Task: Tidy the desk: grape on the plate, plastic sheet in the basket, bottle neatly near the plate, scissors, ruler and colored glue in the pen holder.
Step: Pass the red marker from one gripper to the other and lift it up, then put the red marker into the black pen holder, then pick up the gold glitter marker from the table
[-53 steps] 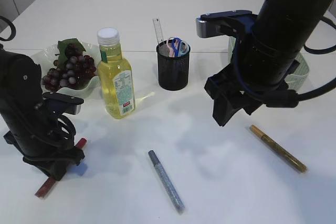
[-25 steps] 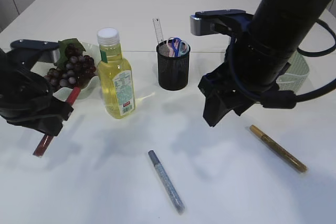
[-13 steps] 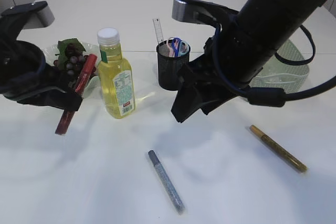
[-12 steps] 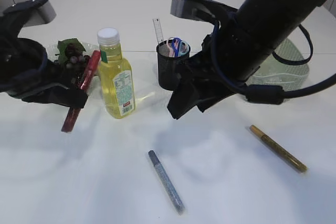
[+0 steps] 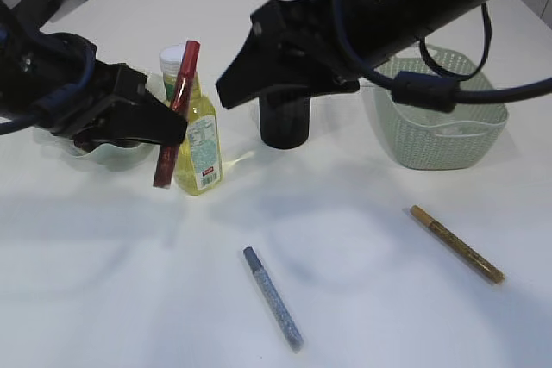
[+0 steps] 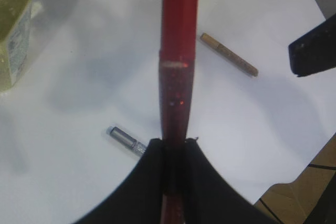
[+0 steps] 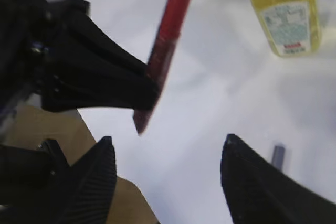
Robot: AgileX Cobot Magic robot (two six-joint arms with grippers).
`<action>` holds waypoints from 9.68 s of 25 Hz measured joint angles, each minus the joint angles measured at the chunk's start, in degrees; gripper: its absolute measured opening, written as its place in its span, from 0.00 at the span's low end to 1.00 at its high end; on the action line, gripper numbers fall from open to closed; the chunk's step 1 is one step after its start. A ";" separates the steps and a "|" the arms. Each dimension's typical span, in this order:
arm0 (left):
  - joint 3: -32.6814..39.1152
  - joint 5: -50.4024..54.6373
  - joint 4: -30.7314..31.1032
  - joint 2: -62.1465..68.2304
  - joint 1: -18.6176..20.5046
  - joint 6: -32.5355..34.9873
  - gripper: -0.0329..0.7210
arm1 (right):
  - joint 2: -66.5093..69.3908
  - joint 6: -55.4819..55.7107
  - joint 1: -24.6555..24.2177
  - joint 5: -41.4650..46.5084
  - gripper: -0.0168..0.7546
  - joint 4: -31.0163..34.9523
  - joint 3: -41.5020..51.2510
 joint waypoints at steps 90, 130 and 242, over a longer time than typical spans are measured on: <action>0.20 6.44 -30.23 0.00 -0.14 19.10 0.66 | -0.08 -11.99 0.09 -12.06 0.19 19.63 0.00; 0.20 8.61 -14.62 0.47 -0.14 16.33 0.66 | 30.15 -30.53 -6.62 -42.06 0.19 21.47 -23.66; 0.20 12.12 44.54 0.47 11.32 -26.31 0.58 | 27.94 9.73 -16.49 -0.69 0.19 -42.11 0.40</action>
